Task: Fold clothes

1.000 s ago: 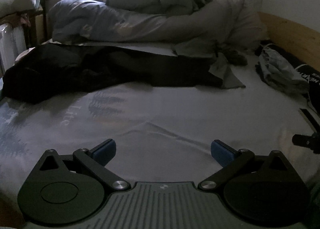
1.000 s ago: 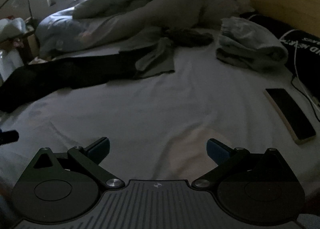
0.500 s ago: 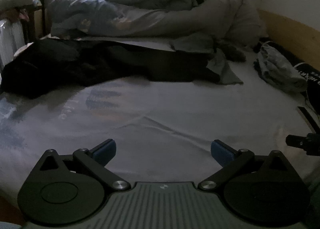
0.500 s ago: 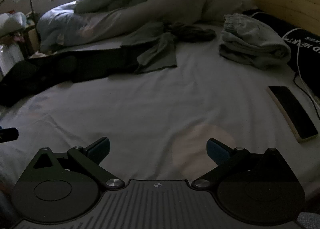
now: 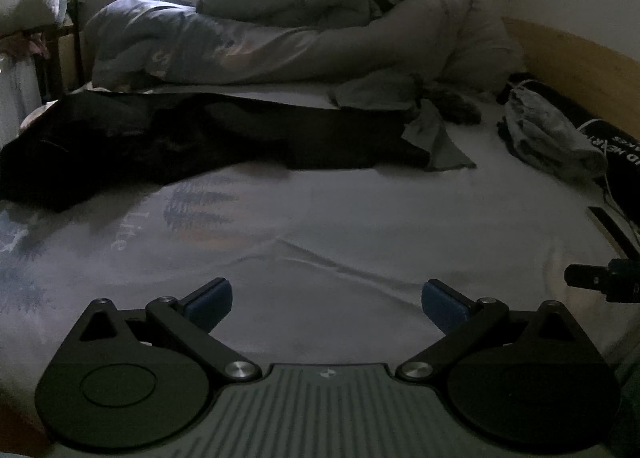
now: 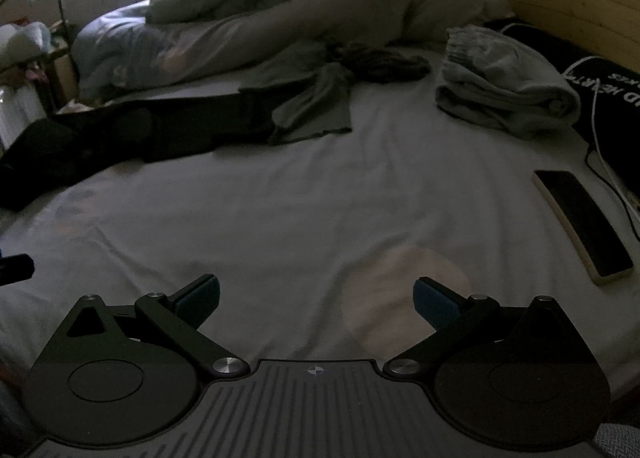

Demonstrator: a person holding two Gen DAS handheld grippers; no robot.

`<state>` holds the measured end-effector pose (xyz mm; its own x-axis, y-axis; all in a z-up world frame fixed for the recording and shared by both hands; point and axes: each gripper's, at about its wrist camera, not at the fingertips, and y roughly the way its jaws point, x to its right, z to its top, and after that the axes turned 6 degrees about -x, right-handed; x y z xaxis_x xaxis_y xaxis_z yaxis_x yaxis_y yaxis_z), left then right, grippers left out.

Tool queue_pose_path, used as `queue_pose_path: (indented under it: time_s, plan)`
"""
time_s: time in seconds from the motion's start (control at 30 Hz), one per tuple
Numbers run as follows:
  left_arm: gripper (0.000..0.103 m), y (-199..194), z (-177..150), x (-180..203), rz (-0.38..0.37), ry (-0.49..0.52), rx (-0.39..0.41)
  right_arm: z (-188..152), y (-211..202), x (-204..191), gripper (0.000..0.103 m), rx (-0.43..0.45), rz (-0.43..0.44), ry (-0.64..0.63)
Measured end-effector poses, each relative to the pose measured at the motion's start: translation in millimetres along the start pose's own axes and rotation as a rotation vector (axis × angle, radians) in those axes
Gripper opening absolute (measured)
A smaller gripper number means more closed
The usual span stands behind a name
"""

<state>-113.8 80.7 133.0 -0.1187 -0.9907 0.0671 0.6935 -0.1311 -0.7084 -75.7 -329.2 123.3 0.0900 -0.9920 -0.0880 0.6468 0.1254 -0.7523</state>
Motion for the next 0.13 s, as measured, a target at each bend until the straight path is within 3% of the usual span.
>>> queue_pose_path:
  time_s: [0.13]
  plan:
    - [0.103,-0.4,0.1,1.4,-0.001,0.005,0.006,0.2,1.1,0.0,0.103,0.0,0.001,-0.003]
